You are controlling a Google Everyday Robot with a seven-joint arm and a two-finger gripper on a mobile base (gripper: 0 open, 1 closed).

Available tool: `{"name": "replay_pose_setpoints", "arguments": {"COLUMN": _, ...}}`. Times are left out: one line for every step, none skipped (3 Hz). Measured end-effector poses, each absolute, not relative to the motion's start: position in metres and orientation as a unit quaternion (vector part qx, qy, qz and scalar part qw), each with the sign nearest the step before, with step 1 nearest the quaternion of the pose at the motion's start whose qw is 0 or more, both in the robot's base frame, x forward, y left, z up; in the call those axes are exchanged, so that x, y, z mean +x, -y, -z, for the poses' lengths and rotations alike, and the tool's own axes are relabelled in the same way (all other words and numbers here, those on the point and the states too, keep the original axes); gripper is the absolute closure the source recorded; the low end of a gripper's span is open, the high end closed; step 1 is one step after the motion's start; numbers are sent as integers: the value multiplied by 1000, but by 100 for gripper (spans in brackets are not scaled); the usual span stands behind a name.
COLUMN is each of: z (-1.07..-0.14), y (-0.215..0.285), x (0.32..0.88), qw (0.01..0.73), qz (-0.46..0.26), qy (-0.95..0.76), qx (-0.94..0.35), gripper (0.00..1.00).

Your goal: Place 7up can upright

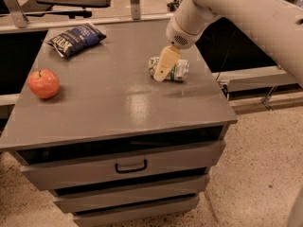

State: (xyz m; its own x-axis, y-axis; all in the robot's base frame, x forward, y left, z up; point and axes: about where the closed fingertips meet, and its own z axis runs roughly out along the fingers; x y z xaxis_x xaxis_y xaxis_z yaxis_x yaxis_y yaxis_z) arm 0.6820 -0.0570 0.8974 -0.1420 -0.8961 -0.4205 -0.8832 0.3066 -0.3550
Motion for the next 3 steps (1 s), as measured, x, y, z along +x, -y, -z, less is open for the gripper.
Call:
{"name": "replay_pose_setpoints", "arguments": {"z": -874, "y": 47, "x": 697, "qw": 265, "qz": -2, "qy": -768, "qx": -583, "gripper": 0}}
{"name": "replay_pose_setpoints", "arguments": {"z": -858, "y": 38, "x": 704, "qw": 241, "qz": -16, "qy": -773, "qx": -587, "gripper": 16}}
{"name": "replay_pose_setpoints", "arguments": {"z": -853, "y": 31, "x": 705, "qw": 225, "qz": -30, "qy": -771, "qx": -594, "gripper": 39}}
